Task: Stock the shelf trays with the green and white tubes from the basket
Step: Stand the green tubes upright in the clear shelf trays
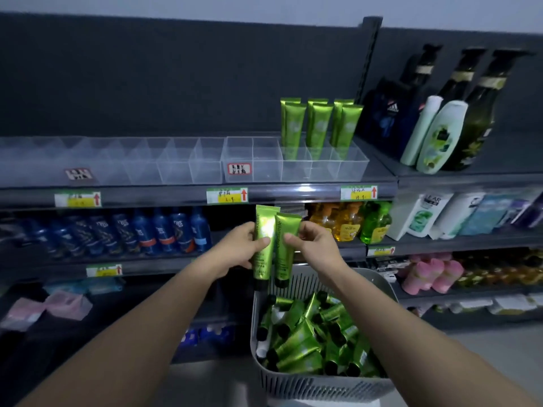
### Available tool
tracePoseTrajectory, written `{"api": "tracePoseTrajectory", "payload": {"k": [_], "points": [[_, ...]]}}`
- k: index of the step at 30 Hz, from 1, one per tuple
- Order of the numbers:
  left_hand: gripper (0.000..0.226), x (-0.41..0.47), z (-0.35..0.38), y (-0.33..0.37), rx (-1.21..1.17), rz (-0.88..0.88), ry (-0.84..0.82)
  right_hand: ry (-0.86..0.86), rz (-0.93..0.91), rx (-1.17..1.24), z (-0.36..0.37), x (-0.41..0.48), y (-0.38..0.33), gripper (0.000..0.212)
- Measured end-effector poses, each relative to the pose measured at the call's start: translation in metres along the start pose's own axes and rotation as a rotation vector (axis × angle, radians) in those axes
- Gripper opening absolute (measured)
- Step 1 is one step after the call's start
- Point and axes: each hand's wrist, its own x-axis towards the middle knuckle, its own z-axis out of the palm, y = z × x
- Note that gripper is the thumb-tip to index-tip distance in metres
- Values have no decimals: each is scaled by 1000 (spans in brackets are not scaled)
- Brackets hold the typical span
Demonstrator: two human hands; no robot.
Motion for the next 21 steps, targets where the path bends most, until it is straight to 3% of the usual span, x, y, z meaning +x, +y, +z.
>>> {"api": "tracePoseTrajectory", "payload": {"k": [4, 12, 21], "points": [[25, 19, -21, 41, 94, 139, 87, 20, -120, -9, -5, 28, -38, 11], [18, 55, -65, 110, -19, 344, 260, 68, -344, -50, -13, 79, -113, 27], [15, 91, -110, 158, -58, 414, 364, 169, -462, -121, -5, 127, -162, 26]]}}
